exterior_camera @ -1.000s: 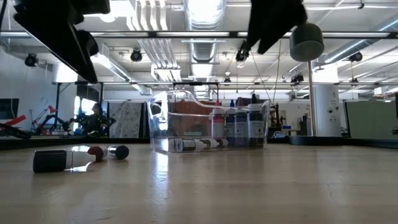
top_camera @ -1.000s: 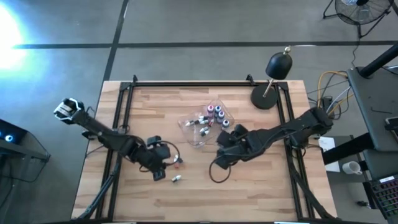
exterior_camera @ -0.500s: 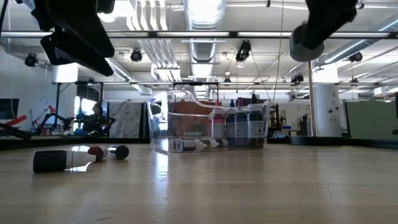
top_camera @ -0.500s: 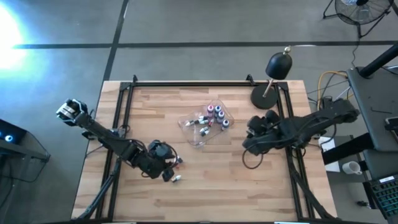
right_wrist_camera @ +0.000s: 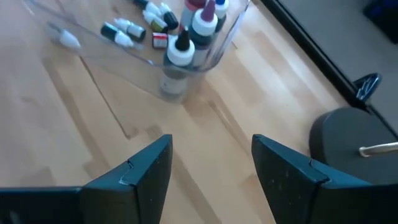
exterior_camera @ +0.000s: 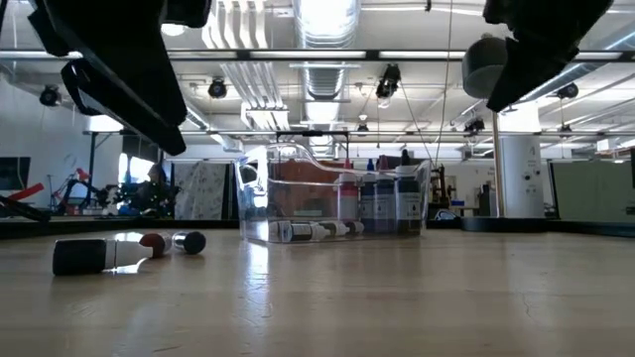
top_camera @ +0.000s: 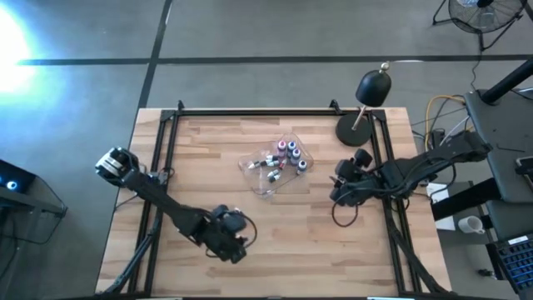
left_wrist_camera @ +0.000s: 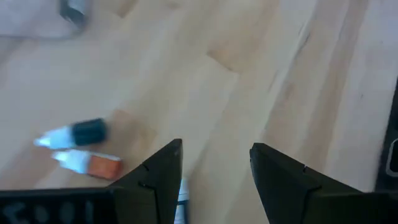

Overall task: Pick & Place food coloring
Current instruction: Put the small purple food coloring bottle into the transparent bin, then put the red orange food coloring bottle into the transparent bin

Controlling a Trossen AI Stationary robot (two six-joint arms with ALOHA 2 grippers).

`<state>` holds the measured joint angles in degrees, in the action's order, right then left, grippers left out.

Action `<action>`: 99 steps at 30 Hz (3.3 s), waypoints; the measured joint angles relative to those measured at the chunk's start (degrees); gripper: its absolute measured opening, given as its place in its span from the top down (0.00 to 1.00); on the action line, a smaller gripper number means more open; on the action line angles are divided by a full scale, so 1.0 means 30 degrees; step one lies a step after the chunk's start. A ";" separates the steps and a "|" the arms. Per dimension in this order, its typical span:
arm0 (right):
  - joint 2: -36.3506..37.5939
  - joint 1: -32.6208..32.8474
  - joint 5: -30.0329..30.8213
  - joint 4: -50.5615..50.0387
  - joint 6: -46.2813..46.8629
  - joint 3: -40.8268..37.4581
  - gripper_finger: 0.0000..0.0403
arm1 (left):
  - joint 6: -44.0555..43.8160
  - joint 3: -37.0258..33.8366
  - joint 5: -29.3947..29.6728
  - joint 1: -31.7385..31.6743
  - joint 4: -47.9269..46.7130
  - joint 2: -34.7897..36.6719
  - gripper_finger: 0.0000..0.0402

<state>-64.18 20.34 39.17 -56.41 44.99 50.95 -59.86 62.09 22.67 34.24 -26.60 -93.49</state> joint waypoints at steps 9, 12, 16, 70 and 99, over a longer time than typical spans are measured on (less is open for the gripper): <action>-0.0021 -0.0079 0.0832 0.0028 -0.0562 -0.1154 0.47 | -0.1900 0.3243 -0.2253 0.0257 -0.4572 -0.2696 0.59; -0.0017 -0.0387 0.1017 0.0170 -0.0558 -0.1154 0.47 | -0.1959 0.3409 -0.2554 0.0277 -0.5586 -0.3215 0.59; -0.0017 -0.0895 0.1145 0.0216 -0.1243 -0.1154 0.47 | -0.1966 0.3226 -0.2394 0.0270 -0.5346 -0.3380 0.59; 0.1028 -0.2798 0.1430 0.2093 -0.3187 -0.0792 0.47 | -0.1711 0.1922 -0.4775 -0.1799 -0.4279 -0.2486 0.93; 0.2251 -0.2703 0.0542 0.1897 -0.1538 0.0171 0.47 | 0.8708 0.7280 -0.1359 -0.9751 -0.4702 0.1767 0.54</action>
<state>-57.42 12.23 40.80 -50.72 40.38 51.46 -33.73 83.93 18.59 4.99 -40.71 -88.19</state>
